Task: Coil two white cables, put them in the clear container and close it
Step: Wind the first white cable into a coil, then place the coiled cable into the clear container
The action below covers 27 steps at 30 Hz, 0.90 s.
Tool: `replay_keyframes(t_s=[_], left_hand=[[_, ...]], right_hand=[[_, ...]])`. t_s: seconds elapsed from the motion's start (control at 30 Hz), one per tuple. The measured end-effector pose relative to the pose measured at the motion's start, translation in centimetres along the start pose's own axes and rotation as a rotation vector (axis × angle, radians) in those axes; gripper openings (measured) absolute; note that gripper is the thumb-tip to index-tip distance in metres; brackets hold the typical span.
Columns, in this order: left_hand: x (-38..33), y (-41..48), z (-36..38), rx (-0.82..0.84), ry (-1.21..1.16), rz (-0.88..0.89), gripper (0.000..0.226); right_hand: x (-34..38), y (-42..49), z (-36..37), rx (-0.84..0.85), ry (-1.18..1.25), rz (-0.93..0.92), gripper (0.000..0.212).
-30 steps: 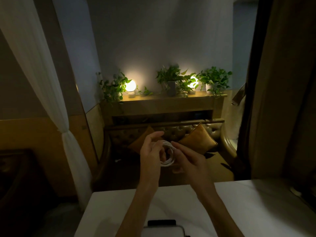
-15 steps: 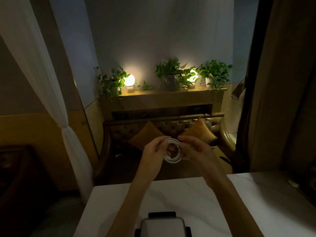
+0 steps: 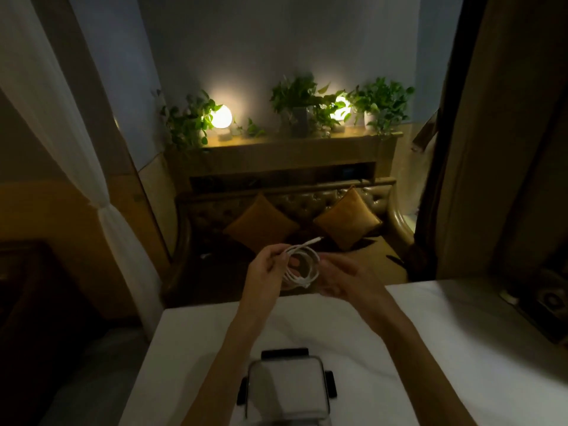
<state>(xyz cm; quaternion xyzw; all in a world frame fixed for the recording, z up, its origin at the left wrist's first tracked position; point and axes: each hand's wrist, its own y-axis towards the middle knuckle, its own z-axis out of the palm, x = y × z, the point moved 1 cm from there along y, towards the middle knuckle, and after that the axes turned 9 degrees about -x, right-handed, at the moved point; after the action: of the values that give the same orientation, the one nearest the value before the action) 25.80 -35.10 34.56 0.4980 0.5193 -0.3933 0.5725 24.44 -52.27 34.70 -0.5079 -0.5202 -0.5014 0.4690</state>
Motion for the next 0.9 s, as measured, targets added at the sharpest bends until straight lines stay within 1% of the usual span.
replay_keyframes(t_s=[0.1, 0.2, 0.27, 0.3, 0.37, 0.4, 0.47, 0.57, 0.63, 0.67, 0.73, 0.83, 0.9], left_hand=[[5.9, -2.2, -0.8, 0.035, 0.048, -0.166, 0.018], [13.2, -5.8, -2.3, 0.064, 0.135, -0.327, 0.013], [17.6, -8.6, -3.8, 0.053, 0.183, -0.44, 0.008], [19.8, -10.0, -4.6, 0.054, 0.229, -0.474, 0.01], [23.8, -12.6, -6.2, 0.069, 0.312, -0.52, 0.026], [25.8, -13.9, -7.0, 0.072, 0.323, -0.559, 0.028], [29.4, -16.1, -8.4, 0.056, 0.356, -0.645, 0.018], [33.0, -17.9, -9.5, -0.003, 0.466, -0.675, 0.023], [34.1, -18.2, -9.7, -0.003, 0.555, -0.64, 0.026], [34.4, -18.0, -9.8, -0.001, 0.562, -0.643, 0.027], [34.8, -17.3, -10.2, 0.003, 0.505, -0.678, 0.028], [34.3, -15.8, -10.9, -0.002, 0.29, -0.766, 0.027], [33.5, -14.9, -11.0, -0.007, 0.159, -0.81, 0.028]], right_hand=[[-6.5, -1.4, 1.0, -0.007, 0.009, 0.159, 0.021], [-13.5, -4.2, 2.3, 0.117, 0.05, 0.39, 0.021], [-17.5, -6.6, 3.6, 0.176, 0.049, 0.524, 0.022], [-19.4, -7.8, 4.2, 0.192, 0.036, 0.577, 0.021], [-22.9, -9.7, 5.7, 0.245, 0.002, 0.672, 0.018], [-24.7, -10.5, 6.4, 0.278, -0.021, 0.718, 0.017], [-27.7, -11.6, 7.8, 0.323, -0.092, 0.804, 0.016], [-30.9, -12.4, 9.9, 0.352, -0.233, 0.86, 0.015], [-32.3, -12.4, 11.3, 0.353, -0.27, 0.88, 0.015], [-32.9, -12.3, 11.8, 0.346, -0.269, 0.889, 0.015], [-33.8, -12.0, 12.2, 0.313, -0.254, 0.9, 0.015], [-34.7, -11.5, 11.9, 0.259, -0.227, 0.866, 0.017], [-34.9, -10.9, 11.4, 0.22, -0.211, 0.831, 0.03]])
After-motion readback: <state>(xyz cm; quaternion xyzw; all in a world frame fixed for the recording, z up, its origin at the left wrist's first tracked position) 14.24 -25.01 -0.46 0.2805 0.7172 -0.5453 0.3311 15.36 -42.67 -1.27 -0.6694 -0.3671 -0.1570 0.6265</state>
